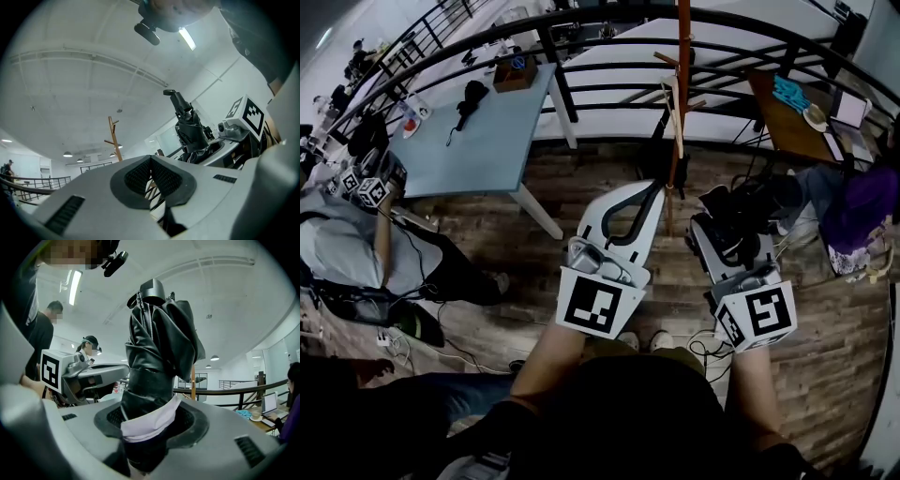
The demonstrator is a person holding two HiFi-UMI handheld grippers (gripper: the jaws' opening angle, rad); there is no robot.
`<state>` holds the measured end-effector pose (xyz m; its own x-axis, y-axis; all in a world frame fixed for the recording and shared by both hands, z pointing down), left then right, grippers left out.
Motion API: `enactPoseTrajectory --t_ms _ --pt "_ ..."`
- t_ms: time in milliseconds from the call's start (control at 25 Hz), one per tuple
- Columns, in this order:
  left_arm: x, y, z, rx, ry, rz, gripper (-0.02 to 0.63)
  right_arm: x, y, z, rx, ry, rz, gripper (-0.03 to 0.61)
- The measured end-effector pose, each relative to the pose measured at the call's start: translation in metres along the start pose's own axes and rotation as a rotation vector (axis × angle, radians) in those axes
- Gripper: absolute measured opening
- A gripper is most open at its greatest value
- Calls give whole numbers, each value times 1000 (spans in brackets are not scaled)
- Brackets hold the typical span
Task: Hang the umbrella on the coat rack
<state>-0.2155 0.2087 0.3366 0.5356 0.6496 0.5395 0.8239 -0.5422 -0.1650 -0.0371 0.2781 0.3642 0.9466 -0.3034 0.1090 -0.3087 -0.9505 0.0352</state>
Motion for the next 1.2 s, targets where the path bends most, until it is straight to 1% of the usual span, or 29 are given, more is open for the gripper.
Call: enactPoseTrajectory --t_ms 280,480,640,800,960,1200 --pt "-20 -11 -13 23 -10 -25 12 -17 11 -4 -1 -3 -52 227" --pt "-29 -11 -17 42 -22 -31 12 -24 13 -5 -11 -13 -73 227" --pt "-28 -5 -20 53 -26 -45 12 -21 15 -5 -15 -26 -85 227" --pt "-25 -1 -21 76 -18 -41 12 -18 14 -9 -7 -33 -88 226" --pt "-27 14 -29 76 -12 -44 12 -5 24 -10 -3 -39 -82 227" --pt "-39 63 -40 74 5 -23 12 38 56 -2 5 -46 -66 227"
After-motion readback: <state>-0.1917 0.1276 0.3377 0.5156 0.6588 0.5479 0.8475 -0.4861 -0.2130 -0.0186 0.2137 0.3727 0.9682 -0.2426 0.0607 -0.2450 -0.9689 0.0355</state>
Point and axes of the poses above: the fingertips, and each gripper's own axes: y forward along the fingers, x to its right, z out of its top, the point moved 10 cm from there along -y, backward along the fingers, and after that the axes turned 10 degrees about y, right-handed, at the moved point
